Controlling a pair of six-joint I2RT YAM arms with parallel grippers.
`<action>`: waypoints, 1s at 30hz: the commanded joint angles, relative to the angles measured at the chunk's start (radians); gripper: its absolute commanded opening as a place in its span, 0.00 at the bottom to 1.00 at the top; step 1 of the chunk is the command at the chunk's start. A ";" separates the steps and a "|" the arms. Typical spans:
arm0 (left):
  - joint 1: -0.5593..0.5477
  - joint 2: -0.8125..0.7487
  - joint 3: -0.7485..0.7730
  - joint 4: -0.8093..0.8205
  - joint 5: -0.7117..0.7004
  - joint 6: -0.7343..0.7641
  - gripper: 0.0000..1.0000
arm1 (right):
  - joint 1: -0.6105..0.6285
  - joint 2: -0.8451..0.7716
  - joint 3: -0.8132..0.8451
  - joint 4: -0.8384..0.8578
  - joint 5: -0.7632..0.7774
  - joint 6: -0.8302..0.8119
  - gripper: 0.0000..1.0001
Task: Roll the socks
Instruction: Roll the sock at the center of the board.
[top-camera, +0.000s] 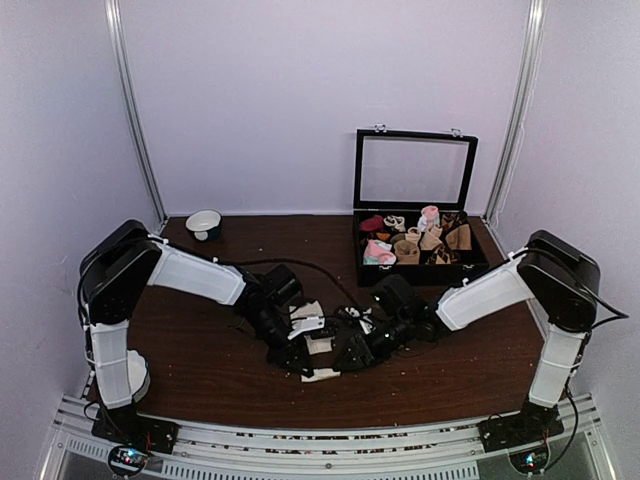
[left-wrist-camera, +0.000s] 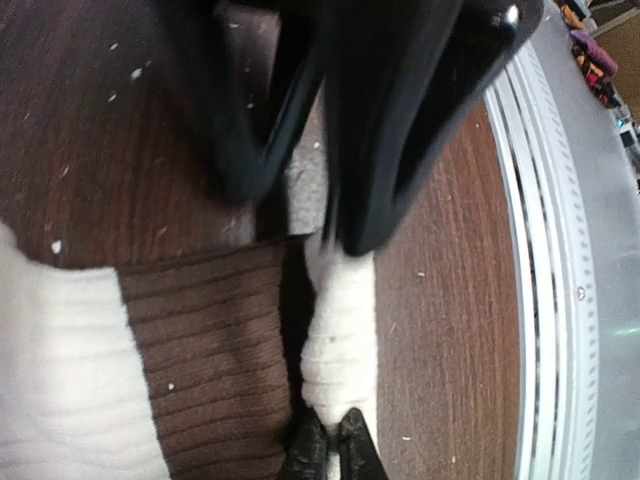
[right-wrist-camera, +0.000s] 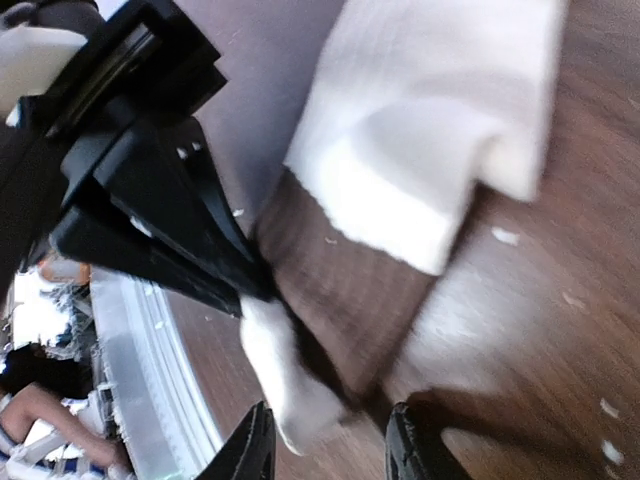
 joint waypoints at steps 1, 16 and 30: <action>0.056 0.080 -0.016 -0.094 -0.067 -0.067 0.00 | -0.012 -0.108 -0.105 -0.015 0.224 -0.077 0.45; 0.137 0.193 0.083 -0.238 0.137 -0.047 0.00 | -0.005 -0.534 -0.326 0.197 0.811 -0.139 1.00; 0.160 0.267 0.138 -0.295 0.186 -0.049 0.00 | 0.230 -0.254 -0.209 0.322 0.465 -0.783 0.67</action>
